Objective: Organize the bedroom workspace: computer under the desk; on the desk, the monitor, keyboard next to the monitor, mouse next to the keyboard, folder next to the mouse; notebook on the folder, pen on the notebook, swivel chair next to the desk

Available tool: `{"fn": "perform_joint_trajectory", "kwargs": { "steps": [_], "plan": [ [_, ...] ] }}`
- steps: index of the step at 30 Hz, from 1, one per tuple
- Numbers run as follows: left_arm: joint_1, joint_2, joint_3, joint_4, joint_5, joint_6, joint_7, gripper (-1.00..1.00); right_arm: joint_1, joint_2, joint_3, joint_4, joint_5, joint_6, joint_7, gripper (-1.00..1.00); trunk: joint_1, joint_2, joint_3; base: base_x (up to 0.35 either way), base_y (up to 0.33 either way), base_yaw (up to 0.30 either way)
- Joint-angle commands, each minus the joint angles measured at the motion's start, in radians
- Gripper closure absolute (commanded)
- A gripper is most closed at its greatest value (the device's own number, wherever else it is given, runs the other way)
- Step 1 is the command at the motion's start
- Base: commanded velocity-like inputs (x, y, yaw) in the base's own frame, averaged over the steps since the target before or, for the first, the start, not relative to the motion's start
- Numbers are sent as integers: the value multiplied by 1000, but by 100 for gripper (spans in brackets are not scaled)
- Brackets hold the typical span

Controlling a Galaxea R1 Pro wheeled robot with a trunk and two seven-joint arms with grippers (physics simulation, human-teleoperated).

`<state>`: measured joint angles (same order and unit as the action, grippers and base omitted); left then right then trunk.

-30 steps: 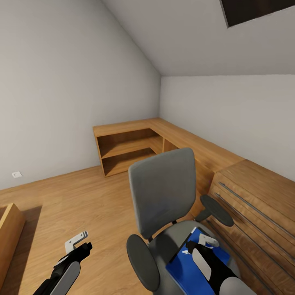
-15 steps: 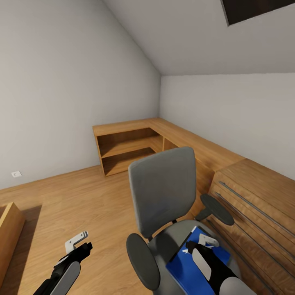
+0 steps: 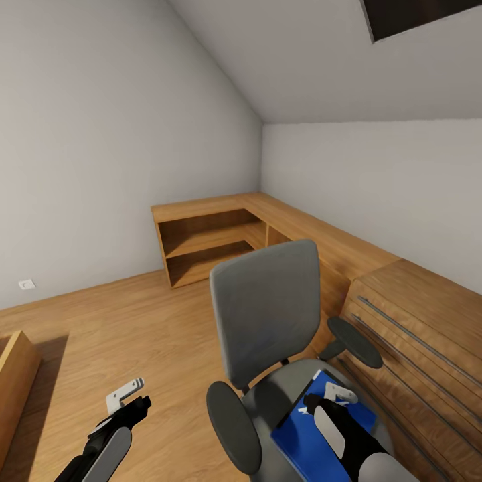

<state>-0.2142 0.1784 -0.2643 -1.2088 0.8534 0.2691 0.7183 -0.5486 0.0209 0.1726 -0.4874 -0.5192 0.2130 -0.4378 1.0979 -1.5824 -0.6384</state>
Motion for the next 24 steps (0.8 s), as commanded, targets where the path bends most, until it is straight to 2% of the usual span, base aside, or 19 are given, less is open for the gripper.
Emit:
{"fn": "perform_joint_trajectory", "kwargs": {
  "steps": [1, 6, 7, 24],
  "plan": [
    [-1, 1, -3, -2, 4, 3, 7, -100, -1, -1, 7, -2, -6, 5, -8, -100, 0, -1, -1, 0, 0, 0],
    [-1, 1, -3, -2, 4, 2, 7, -100, -1, -1, 8, -2, -6, 7, -9, -100, 0, -1, -1, 0, 0, 0],
    [-1, 1, -3, -2, 4, 2, 7, -100, -1, -1, 8, -2, -6, 7, -9, 100, 0, -1, -1, 0, 0, 0],
    [-1, 1, -9, -2, 6, 2, 8, -100, 0, -1, 8, -2, -5, 8, -6, 100, 0, -1, -1, 0, 0, 0]
  ]
}}
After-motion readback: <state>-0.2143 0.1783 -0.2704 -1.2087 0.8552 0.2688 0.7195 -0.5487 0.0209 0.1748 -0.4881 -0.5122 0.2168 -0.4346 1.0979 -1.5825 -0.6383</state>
